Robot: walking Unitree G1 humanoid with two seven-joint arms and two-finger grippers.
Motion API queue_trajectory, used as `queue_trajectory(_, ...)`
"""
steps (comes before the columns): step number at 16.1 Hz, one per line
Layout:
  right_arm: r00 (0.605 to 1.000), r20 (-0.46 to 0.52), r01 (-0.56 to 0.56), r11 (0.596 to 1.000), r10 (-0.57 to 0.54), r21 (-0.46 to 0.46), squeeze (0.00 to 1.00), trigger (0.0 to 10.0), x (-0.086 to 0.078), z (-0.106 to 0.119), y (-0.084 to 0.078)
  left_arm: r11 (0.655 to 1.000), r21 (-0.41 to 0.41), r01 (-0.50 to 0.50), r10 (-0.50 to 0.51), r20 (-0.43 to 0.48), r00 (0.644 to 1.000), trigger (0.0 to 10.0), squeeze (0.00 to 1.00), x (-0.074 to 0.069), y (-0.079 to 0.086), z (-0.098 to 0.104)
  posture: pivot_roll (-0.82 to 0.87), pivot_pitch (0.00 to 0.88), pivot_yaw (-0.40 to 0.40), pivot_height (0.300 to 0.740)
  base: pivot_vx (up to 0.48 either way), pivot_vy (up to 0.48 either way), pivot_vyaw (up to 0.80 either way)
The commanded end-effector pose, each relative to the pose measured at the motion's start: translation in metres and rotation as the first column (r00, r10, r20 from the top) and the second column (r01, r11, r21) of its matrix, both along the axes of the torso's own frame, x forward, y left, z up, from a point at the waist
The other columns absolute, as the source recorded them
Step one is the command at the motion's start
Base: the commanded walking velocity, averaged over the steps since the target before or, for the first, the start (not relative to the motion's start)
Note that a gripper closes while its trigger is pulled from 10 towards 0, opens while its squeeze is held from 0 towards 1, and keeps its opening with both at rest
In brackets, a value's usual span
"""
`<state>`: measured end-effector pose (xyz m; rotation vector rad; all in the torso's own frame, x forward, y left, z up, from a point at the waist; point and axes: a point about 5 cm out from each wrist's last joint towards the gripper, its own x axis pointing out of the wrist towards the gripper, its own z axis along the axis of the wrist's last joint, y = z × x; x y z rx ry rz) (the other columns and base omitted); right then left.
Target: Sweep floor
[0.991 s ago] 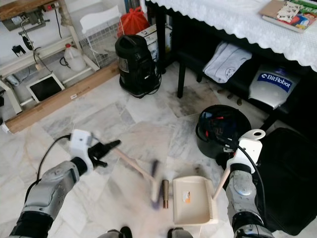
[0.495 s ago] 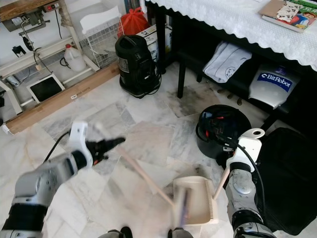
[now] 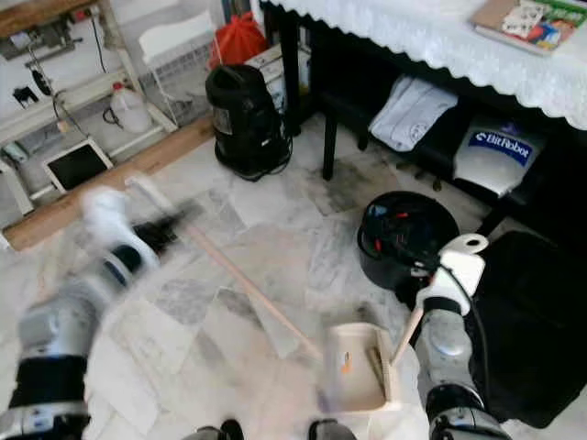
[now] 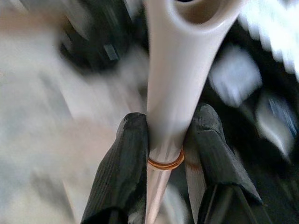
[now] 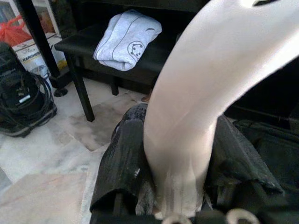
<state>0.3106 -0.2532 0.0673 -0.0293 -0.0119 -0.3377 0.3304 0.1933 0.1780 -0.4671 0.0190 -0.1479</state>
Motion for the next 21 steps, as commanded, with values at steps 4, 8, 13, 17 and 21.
queue_trajectory(4,1.000,-0.011,-0.015,0.991,0.017,0.130,0.00,10.0,0.000,-0.008,0.009,0.982,-0.011,-0.187,0.185,0.208,0.960,10.0,0.00,-0.005,0.019,0.031,-0.08,0.200,0.083,0.740,0.000,0.000,0.00)
queue_trajectory(8,0.995,0.055,-0.092,0.976,0.083,0.196,0.00,10.0,0.008,0.001,0.019,0.941,0.241,-0.235,0.185,0.216,0.959,10.0,0.00,-0.007,0.011,0.009,-0.09,0.204,0.084,0.740,0.000,0.000,0.00)
queue_trajectory(13,0.977,0.140,-0.190,0.952,0.159,0.242,0.00,10.0,0.019,0.014,0.036,0.927,0.289,-0.239,0.186,0.196,0.963,10.0,0.00,-0.010,0.005,-0.012,-0.11,0.210,0.081,0.740,0.000,0.000,0.00)
queue_trajectory(17,0.978,0.178,-0.153,0.960,0.112,0.234,0.00,10.0,0.019,0.022,0.028,0.892,0.368,-0.263,0.192,0.220,0.957,10.0,0.00,-0.013,0.009,-0.018,-0.11,0.213,0.082,0.740,0.000,0.000,0.00)
queue_trajectory(21,0.978,0.206,-0.086,0.976,0.044,0.199,0.00,10.0,0.008,0.026,0.008,0.894,0.366,-0.258,0.186,0.220,0.958,10.0,0.00,-0.014,0.007,-0.020,-0.11,0.209,0.081,0.740,0.000,0.000,0.00)
